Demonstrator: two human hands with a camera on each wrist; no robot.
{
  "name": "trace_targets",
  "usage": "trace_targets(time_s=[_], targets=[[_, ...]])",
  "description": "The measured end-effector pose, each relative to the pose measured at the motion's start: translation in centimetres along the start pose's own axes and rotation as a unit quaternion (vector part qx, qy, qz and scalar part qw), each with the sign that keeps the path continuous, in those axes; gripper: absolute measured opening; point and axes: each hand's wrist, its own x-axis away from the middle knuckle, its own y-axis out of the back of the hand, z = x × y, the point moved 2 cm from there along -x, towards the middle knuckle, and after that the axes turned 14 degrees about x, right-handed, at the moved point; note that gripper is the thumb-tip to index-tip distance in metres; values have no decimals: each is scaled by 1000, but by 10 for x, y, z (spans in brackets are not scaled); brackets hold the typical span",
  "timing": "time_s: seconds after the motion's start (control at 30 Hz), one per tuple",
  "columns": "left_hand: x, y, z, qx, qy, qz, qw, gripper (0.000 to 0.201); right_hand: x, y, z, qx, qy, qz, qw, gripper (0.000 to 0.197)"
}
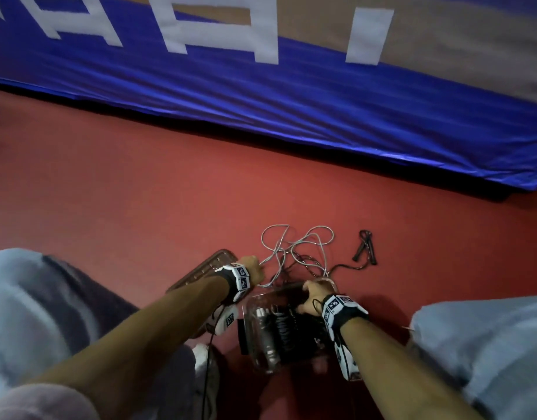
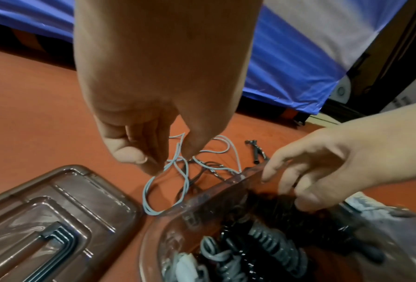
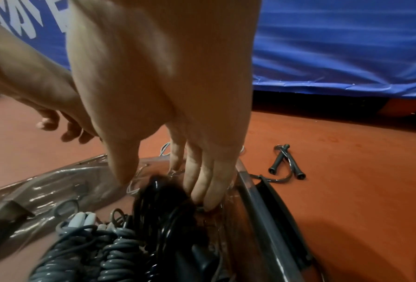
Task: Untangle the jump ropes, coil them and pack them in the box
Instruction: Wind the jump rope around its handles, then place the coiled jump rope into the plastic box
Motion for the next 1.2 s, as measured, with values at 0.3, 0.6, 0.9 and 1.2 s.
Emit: trace_targets(time_s=[0.3, 0.6, 0.9, 1.2], targets=[[-82, -24, 29, 7, 1, -23, 1000, 50, -73, 8, 0, -136, -33, -81, 987, 24], [-134, -54, 19, 86, -103, 38, 990, 35, -123, -19, -15, -289, -85, -90, 949, 24], [-123, -1, -16, 236, -81, 20, 968, 46, -107, 3, 5, -284, -73, -78, 953, 10], [39, 176, -157, 591, -232, 65, 770, 37, -35, 153, 44, -301, 89, -245, 917, 50]])
